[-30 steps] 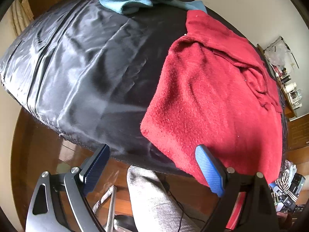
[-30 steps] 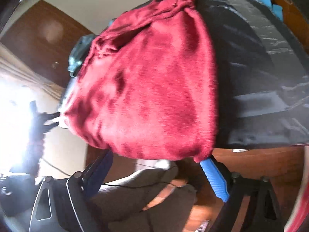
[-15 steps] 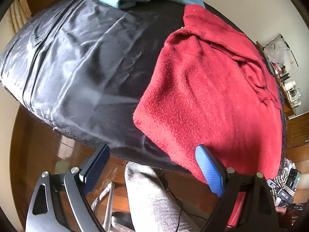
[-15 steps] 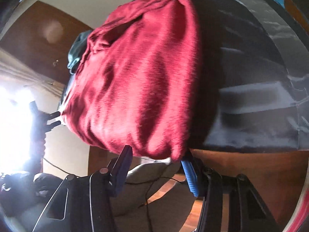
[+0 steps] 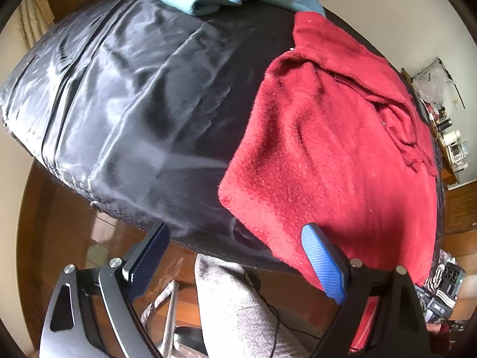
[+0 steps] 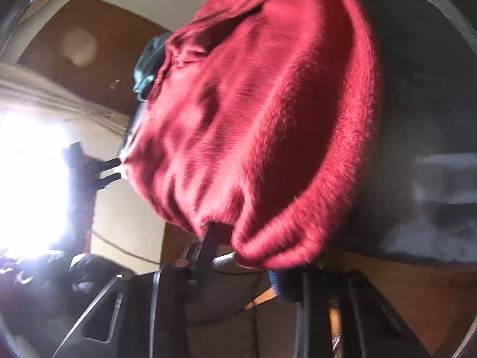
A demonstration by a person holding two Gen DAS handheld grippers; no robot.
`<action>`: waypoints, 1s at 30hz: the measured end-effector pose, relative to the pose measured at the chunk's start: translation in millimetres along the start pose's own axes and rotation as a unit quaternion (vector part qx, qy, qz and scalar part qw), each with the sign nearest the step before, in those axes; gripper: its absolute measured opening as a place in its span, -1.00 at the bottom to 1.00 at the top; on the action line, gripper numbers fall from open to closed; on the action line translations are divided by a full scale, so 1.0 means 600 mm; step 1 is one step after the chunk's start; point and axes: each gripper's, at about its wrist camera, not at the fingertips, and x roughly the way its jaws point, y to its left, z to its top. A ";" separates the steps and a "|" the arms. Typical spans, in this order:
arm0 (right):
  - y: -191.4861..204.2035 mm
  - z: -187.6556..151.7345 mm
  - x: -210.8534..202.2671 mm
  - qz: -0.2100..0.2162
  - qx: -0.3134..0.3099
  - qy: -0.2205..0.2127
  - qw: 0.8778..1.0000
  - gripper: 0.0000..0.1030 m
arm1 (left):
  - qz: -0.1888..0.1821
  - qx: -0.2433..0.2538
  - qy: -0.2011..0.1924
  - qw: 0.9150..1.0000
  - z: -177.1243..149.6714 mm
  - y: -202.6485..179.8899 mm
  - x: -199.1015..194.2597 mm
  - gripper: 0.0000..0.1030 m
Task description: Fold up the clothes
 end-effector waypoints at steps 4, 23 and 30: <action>0.033 0.016 -0.031 0.044 -0.019 -0.018 0.999 -0.52 | -0.013 -0.023 0.004 1.000 0.002 0.016 0.005 0.79; 0.048 0.079 -0.046 -0.015 -0.042 -0.017 0.999 0.17 | -0.041 -0.023 -0.018 0.999 0.007 0.000 -0.001 0.88; 0.044 0.062 -0.035 0.002 -0.048 -0.004 0.999 0.39 | -0.029 0.000 -0.022 0.999 0.025 -0.021 0.004 0.88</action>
